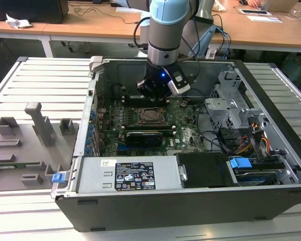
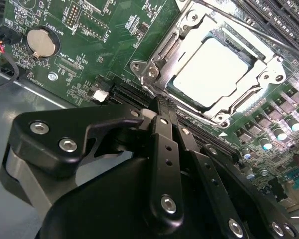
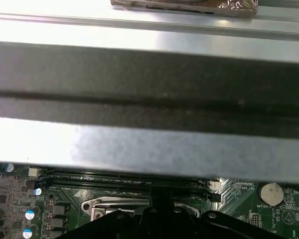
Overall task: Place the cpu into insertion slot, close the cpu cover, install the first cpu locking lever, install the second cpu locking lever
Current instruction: 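Install the first cpu locking lever, then install the second cpu locking lever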
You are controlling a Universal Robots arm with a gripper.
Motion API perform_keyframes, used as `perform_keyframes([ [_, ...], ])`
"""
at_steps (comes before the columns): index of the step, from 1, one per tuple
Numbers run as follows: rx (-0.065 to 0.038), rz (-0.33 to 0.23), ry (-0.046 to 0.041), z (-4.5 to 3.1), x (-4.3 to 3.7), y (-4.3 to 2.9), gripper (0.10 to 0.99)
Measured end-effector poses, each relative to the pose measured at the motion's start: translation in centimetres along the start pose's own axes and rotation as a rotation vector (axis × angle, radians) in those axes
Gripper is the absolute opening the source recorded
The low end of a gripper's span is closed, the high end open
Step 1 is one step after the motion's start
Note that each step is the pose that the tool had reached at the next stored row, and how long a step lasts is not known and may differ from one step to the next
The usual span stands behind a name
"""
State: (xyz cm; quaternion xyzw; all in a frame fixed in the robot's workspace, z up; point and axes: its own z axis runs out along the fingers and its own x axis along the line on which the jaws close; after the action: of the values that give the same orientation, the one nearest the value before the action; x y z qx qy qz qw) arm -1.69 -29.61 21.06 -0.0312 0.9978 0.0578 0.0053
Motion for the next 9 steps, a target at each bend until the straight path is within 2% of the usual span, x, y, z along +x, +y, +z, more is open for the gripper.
perform_keyframes([
  [9, 0.0, 0.0, 0.0, -0.07, 0.03, -0.62, 0.106],
])
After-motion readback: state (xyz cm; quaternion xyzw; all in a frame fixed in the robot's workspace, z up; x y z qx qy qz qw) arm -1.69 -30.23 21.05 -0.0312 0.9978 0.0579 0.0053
